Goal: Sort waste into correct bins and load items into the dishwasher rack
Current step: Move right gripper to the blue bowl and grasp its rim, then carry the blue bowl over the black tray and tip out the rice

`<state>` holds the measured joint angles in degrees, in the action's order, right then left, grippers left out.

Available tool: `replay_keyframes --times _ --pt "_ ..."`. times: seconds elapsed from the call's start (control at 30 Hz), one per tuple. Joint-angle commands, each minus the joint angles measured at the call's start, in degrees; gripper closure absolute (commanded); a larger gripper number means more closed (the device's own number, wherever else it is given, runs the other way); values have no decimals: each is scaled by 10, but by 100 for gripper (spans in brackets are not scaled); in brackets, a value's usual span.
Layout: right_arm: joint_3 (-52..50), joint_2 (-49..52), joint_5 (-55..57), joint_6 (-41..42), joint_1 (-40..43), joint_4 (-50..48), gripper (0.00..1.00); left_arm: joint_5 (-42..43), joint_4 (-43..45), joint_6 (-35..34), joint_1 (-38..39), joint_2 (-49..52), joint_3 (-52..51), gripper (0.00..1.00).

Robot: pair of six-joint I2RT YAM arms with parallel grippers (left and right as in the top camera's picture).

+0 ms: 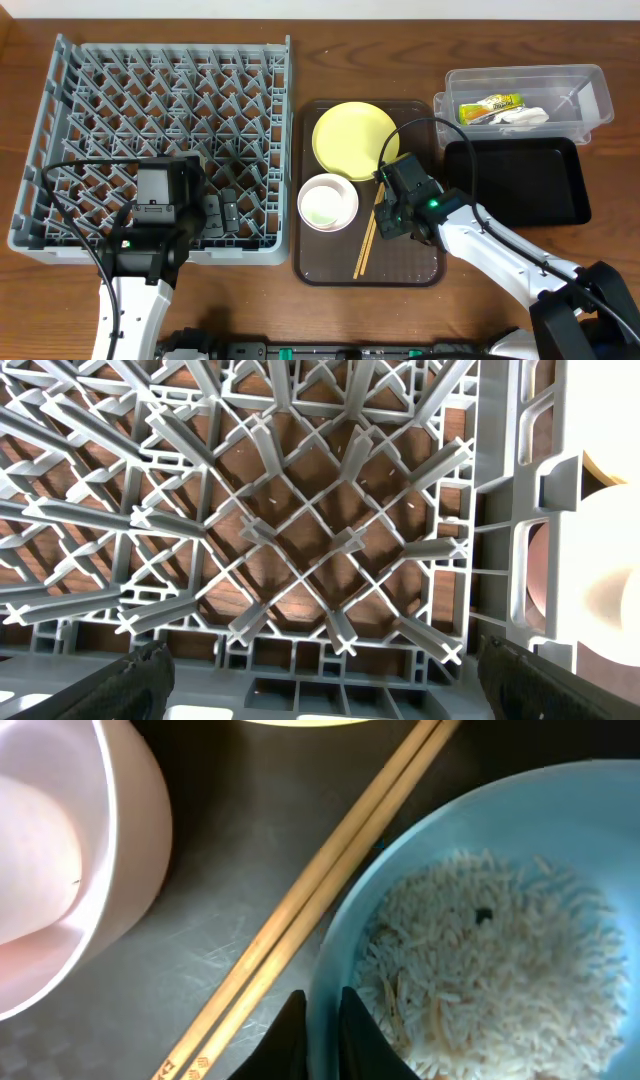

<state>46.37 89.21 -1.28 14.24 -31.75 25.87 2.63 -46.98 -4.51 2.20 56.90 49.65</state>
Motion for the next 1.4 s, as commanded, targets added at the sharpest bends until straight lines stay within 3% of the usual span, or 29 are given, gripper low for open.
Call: replay_keyframes --times 0.0,0.4,0.67,0.97,1.37 --pt "-4 6 32 16 -9 3 96 -1 -2 -5 -2 0 15 2" --pt "6 -3 -6 16 -9 3 99 -1 -2 -5 -2 0 15 2" --pt "58 -80 -45 29 30 26 99 -1 -2 -5 -2 0 15 2" --pt "78 -155 -223 29 170 39 99 -1 -2 -5 -2 0 15 2" --pt "78 -122 -481 5 408 57 99 -1 -2 -5 -2 0 15 2"
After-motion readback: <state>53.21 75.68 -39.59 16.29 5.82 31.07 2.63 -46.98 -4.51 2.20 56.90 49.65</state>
